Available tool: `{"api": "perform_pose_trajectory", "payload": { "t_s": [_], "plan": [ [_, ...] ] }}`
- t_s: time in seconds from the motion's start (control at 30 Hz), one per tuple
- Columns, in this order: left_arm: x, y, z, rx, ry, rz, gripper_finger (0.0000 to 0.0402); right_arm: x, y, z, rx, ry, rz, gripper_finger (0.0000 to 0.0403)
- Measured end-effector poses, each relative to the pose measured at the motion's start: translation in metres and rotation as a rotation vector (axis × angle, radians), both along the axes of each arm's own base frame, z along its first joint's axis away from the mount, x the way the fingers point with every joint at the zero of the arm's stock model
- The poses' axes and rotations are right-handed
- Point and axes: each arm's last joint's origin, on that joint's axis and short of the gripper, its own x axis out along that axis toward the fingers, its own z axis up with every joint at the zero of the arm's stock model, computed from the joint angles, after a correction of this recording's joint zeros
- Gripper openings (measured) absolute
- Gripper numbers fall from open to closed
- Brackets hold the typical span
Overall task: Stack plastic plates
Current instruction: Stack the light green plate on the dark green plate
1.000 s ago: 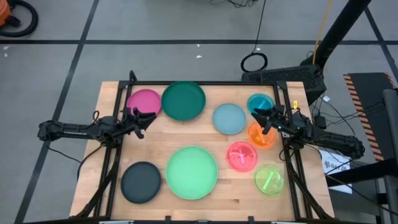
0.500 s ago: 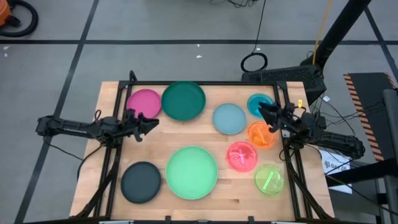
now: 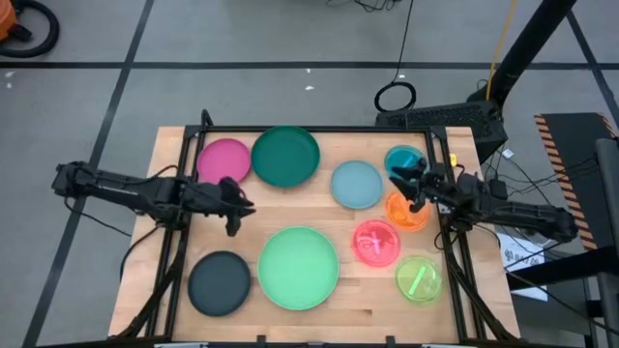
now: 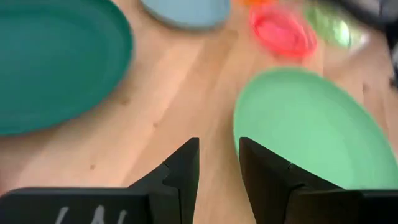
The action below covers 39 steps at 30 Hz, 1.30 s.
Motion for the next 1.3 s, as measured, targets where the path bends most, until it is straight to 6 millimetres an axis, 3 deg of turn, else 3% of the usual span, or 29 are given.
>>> {"api": "perform_pose_trajectory", "payload": {
  "t_s": [0.3, 0.63, 0.9, 1.3],
  "plan": [
    [0.016, -0.014, -0.017, 0.009, 0.128, -0.117, 0.012, 0.014, 0.012, 0.003, -0.114, 0.026, 0.119, 0.0183],
    [0.036, -0.033, -0.02, -0.01, 0.022, -0.123, 0.012, 0.048, 0.022, 0.052, -0.271, 0.183, 0.174, 0.0183],
    [0.041, -0.036, -0.031, -0.035, 0.08, -0.089, 0.0122, 0.074, 0.034, 0.063, -0.272, 0.318, 0.258, 0.0183],
    [0.046, -0.041, -0.045, -0.032, 0.145, -0.057, 0.0219, 0.082, 0.041, 0.086, -0.321, 0.359, 0.249, 0.0183]
  ]
}}
